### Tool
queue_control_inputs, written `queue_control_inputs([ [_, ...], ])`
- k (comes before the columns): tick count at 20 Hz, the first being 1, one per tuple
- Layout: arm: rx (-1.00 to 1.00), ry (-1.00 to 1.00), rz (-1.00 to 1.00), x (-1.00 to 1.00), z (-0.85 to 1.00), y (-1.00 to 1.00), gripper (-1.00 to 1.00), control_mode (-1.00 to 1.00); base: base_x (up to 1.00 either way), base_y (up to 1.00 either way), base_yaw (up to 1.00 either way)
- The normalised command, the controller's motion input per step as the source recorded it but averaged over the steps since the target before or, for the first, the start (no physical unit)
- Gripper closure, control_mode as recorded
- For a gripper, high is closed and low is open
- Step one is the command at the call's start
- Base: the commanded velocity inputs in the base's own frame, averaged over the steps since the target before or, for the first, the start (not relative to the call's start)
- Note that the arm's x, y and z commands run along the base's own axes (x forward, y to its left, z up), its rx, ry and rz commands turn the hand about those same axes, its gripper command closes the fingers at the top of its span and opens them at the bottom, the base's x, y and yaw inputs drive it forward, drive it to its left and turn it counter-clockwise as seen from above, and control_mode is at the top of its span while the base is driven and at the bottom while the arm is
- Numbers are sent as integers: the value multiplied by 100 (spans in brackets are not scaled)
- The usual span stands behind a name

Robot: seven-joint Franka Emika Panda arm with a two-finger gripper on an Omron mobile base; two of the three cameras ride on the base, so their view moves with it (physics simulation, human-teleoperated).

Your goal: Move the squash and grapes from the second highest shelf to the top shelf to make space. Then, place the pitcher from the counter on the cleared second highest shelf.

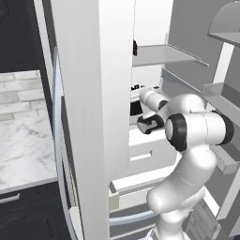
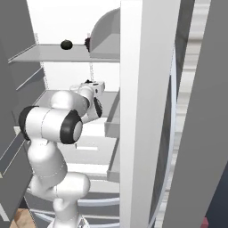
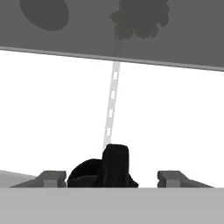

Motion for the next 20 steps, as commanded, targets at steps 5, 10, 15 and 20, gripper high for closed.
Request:
queue_control_inputs([
  [5, 0, 0, 0, -58, 0, 0, -100, -100, 0, 0, 0],
  [10, 0, 0, 0, -76, 31, 0, -100, -100, 0, 0, 0],
  [15, 0, 5, 0, -60, 88, 5, -100, -100, 0, 0, 0],
  [20, -1, 28, -4, -51, 95, 11, -100, -100, 0, 0, 0],
])
